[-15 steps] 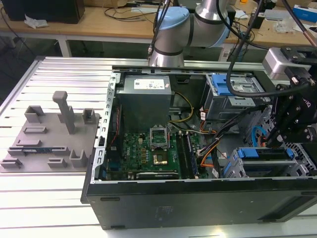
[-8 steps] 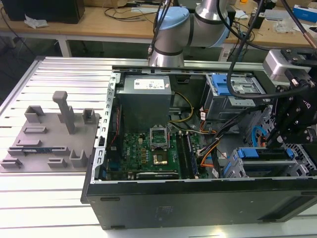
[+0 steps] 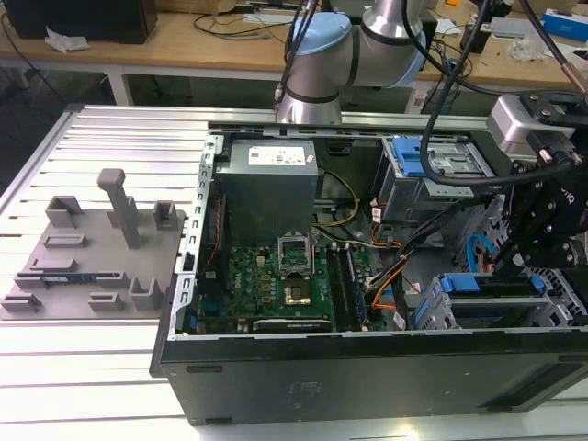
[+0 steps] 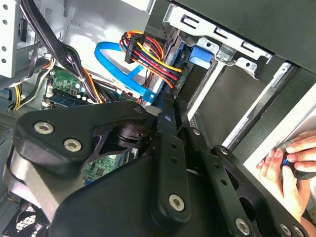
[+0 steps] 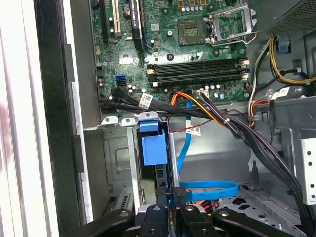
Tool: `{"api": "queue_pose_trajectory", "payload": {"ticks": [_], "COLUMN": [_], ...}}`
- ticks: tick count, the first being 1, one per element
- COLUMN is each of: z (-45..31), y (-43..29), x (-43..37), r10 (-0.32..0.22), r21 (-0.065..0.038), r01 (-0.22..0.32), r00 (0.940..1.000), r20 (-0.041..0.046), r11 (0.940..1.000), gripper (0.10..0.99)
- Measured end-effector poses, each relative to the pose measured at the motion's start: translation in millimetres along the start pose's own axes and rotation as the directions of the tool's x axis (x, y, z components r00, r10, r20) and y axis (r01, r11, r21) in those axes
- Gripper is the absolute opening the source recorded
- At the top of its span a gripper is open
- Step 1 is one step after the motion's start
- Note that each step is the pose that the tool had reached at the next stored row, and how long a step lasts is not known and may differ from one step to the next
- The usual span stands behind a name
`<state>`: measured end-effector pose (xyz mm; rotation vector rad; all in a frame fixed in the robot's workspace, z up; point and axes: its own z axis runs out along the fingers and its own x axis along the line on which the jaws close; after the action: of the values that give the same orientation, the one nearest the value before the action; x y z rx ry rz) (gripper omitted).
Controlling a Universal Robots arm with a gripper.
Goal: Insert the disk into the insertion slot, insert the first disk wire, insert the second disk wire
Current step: 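Insert the second disk wire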
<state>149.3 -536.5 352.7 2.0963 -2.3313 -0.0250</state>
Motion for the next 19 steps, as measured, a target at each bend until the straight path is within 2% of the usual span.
{"api": "queue_pose_trajectory", "payload": {"ticks": [19], "z": [10.8], "y": [-2.1], "x": [0.0], "r10": [-0.007], "r21": [-0.005], "r01": [0.007], "r00": [1.0], "r20": [-0.001], "r11": [1.0], "gripper": [0.161]}}
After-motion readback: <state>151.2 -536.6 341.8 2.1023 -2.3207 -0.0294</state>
